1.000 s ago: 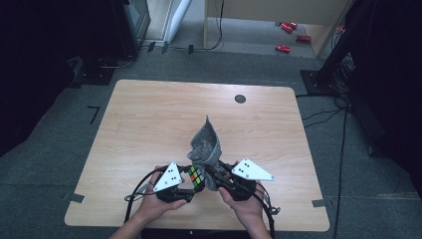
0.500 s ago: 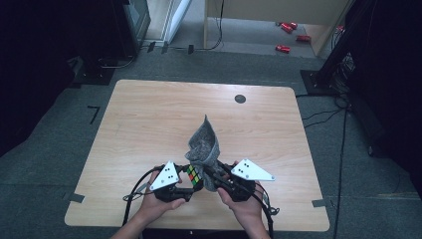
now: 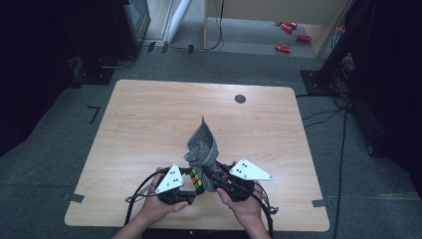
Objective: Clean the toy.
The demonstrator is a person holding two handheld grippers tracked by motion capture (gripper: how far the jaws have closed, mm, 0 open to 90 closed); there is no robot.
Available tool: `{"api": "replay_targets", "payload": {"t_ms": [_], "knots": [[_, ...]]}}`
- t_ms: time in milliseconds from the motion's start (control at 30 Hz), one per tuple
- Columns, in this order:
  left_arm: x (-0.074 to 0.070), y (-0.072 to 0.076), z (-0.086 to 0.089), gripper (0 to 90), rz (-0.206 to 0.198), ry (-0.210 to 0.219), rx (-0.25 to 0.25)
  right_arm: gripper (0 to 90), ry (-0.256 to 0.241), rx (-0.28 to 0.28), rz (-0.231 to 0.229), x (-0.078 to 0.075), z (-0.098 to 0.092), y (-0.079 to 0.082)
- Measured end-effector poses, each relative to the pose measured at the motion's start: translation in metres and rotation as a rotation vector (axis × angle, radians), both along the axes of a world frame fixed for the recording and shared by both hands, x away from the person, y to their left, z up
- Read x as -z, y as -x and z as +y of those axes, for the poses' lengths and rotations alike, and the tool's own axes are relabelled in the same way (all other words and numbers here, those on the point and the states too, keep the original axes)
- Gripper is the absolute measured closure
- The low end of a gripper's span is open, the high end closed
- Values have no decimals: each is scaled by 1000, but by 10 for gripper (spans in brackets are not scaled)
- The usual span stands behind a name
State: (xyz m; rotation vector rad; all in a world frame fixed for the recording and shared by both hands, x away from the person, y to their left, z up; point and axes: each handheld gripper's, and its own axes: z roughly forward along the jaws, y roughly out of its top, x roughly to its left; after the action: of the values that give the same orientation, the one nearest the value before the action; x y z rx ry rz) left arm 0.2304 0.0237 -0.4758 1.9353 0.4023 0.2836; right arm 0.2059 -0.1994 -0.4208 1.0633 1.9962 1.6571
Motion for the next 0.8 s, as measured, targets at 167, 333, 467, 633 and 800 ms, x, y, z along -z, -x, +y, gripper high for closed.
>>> {"api": "replay_targets", "payload": {"t_ms": [167,333,467,633,800], "knots": [[-3,-3,6,344,5,25,-18,693,-31,53,40,6,-12,-7],[-1,-10,13,344,32,32,-39,695,-10,48,31,7,-9,-5],[1,-6,7,344,41,22,-26,694,-6,-4,2,1,1,1],[-1,-3,2,344,21,13,-10,694,-15,35,19,4,-5,-3],[-4,-10,12,344,26,22,-51,702,-24,69,46,10,-13,-8]]}}
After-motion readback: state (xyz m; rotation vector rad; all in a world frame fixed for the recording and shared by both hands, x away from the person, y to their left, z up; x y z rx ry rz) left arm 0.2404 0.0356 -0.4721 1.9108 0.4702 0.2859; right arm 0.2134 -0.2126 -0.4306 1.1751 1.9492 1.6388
